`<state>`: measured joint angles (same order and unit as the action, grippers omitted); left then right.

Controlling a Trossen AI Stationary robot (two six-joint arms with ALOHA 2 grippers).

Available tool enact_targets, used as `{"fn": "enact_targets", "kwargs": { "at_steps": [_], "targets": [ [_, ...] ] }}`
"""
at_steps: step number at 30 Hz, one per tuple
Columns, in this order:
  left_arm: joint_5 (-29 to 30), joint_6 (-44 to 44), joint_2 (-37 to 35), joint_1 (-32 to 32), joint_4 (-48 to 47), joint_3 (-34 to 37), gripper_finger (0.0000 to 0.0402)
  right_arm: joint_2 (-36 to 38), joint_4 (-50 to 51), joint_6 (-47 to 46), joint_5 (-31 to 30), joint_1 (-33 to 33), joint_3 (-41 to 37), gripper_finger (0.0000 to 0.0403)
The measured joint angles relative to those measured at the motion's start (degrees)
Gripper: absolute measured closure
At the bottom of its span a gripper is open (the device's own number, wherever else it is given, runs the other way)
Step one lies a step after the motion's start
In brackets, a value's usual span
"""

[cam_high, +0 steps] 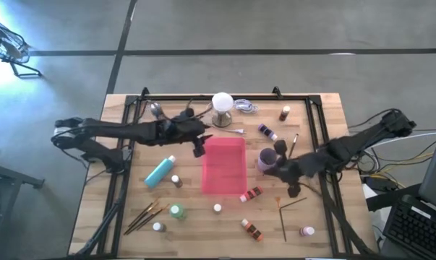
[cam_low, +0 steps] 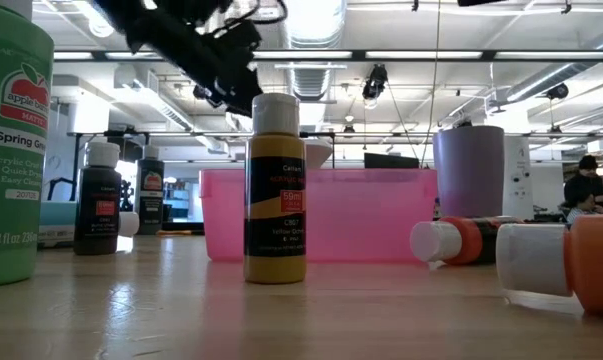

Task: Pick & Place Paint Supplies
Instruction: Put the orange paintbrush into the purple cup

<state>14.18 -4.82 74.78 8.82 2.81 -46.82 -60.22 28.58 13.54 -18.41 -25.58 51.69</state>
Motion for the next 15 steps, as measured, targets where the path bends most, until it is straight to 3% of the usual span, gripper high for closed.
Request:
{"fn": "enact_targets", "kwargs": {
  "at_steps": [8,15],
  "targets": [
    [0.0,1.8,-11.0,0.1,10.1,10.7,0.0236,-14.9,21.4,-17.6,0.1,-2.4,16.1,0.0394],
    [0.0,10.6,-17.2,0.0,10.1,16.4,0.0236,-22.6,29.3,-25.8,0.2,-5.8,17.4,0.0394]
  ]
}}
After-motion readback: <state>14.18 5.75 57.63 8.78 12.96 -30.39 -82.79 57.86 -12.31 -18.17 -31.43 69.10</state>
